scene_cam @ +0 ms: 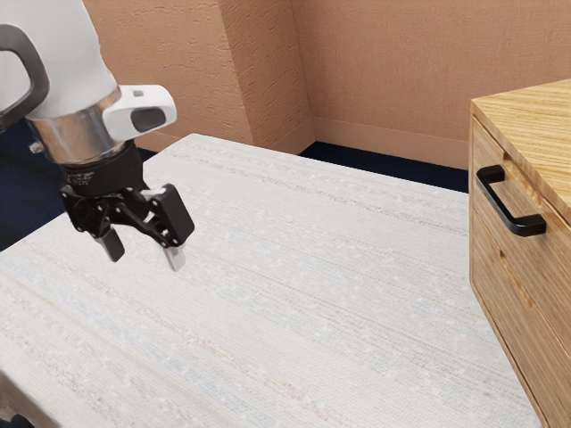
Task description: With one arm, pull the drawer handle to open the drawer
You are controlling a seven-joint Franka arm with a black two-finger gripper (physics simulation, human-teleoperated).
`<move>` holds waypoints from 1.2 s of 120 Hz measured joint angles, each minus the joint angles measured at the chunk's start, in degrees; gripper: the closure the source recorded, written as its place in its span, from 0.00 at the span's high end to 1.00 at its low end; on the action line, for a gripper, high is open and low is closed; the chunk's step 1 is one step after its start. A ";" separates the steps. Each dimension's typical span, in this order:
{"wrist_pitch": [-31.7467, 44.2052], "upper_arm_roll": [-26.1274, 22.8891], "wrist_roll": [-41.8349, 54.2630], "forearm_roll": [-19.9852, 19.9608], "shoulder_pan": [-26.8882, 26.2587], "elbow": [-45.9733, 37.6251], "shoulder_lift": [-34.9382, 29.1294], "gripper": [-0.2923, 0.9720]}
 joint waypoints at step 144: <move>2.07 -5.17 -42.43 -2.73 -0.32 9.29 12.44 0.77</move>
